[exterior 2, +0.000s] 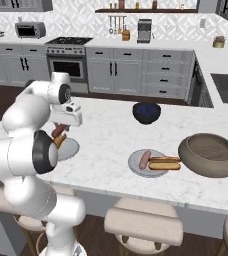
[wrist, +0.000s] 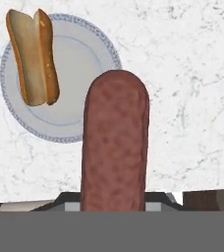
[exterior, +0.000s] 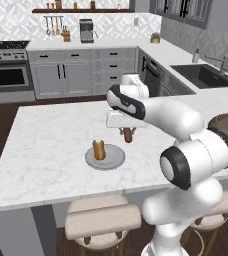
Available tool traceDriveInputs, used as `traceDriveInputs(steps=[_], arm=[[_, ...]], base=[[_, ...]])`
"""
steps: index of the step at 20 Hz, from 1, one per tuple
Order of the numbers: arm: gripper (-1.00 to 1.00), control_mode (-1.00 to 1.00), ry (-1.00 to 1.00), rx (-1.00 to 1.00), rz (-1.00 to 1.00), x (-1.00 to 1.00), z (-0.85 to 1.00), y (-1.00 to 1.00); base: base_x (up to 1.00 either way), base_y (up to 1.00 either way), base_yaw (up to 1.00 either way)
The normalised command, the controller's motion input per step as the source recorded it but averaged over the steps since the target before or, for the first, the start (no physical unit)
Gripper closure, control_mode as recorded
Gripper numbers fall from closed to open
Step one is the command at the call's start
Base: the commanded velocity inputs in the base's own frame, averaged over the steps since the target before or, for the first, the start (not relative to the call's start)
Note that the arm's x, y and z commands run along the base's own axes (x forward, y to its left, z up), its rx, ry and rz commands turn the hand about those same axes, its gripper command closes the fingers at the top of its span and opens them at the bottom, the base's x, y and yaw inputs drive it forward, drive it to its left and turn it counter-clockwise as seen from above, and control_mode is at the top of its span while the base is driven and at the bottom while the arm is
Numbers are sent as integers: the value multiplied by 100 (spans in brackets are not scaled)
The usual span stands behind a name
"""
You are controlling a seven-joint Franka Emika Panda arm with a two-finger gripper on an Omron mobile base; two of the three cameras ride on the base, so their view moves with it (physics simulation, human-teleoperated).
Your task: Place one bun and one sausage from the bowl on each plate.
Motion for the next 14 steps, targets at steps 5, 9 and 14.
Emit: traceDriveInputs(steps=[5, 9, 14], arm=[[100, -100, 3, 4, -6, 50, -79, 1], [100, -100, 0, 2, -6, 33, -85, 13], [100, -100, 0, 0, -5, 28, -64, 25]], base=[[0, 0, 0], [0, 0, 0], [0, 0, 0]])
